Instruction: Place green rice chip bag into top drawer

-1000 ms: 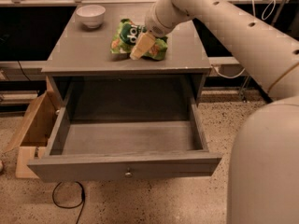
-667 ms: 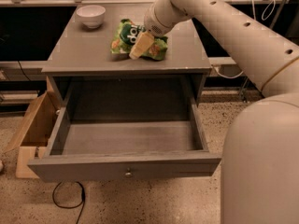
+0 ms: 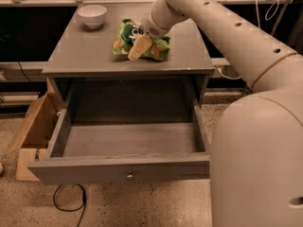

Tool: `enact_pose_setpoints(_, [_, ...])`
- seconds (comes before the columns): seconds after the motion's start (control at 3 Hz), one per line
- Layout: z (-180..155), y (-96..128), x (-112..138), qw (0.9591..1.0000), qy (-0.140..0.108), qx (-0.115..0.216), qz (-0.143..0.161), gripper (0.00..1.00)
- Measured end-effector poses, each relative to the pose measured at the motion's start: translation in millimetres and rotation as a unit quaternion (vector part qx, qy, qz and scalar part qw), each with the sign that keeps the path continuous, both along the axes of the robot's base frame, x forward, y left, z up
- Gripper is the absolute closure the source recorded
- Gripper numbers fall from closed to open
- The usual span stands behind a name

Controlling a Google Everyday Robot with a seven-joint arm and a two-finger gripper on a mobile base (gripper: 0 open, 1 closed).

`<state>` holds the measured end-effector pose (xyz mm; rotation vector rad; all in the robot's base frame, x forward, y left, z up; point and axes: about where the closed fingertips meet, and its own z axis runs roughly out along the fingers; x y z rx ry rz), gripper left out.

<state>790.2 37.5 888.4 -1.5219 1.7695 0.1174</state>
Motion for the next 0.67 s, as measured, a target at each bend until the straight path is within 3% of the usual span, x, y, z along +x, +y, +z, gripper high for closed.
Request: enact_pose_setpoints(0.67, [-8.7, 6.7, -1.7, 0.9998, 0.012, 0.001, 0.013, 0.61])
